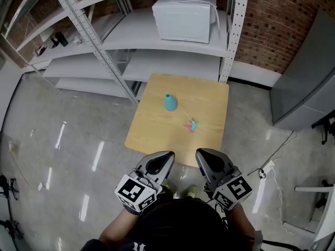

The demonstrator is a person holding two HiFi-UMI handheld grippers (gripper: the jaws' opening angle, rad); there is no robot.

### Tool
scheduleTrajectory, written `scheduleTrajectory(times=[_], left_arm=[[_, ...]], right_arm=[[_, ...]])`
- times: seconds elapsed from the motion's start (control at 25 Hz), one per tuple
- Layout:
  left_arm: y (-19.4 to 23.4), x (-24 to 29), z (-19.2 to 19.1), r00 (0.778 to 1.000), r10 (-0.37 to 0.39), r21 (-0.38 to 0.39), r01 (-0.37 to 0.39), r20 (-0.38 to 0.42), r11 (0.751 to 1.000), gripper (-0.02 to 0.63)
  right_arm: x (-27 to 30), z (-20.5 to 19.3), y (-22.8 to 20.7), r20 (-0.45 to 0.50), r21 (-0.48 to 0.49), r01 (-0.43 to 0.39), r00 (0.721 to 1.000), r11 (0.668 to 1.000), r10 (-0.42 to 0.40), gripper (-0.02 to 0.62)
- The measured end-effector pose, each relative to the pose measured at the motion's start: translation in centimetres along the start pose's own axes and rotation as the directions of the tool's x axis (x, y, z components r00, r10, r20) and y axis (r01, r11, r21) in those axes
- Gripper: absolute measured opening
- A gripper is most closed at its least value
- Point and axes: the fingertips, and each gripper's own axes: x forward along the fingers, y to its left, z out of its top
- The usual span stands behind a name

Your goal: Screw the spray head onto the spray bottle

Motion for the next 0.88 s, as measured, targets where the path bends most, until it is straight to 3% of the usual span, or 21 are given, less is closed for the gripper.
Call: scheduleTrajectory(times=[0.24,0.4,0.6,0.88], left_arm=[[7.4,2.0,-0.7,1.000,0.028,-0.029,-0.028,-0.010,0.999,0.003],[13.2,5.3,-1.2,0.999,-0.029,-0.031,0.028,-0.022,0.999,0.003],[21.6,10.1,-2.2,0.991,-0.119,-0.036,0.117,-0.057,0.992,0.003],[29.8,15.4,-5.3,0.977,-0.179,-0.038,0.176,-0.113,0.984,0.003]], right_arm=[[5.3,-1.1,-2.7,-0.018,0.040,0.023,1.000,0.999,-0.022,0.002],[9.7,-2.3,-6.3,-0.027,0.107,0.111,0.994,0.988,-0.109,0.002],[16.7,-4.0,-9.9,-0.086,0.148,0.252,0.967,0.956,-0.242,0.002],[23.5,-7.5,-14.1,-0.138,0.229,0.362,0.931,0.904,-0.338,0.002]])
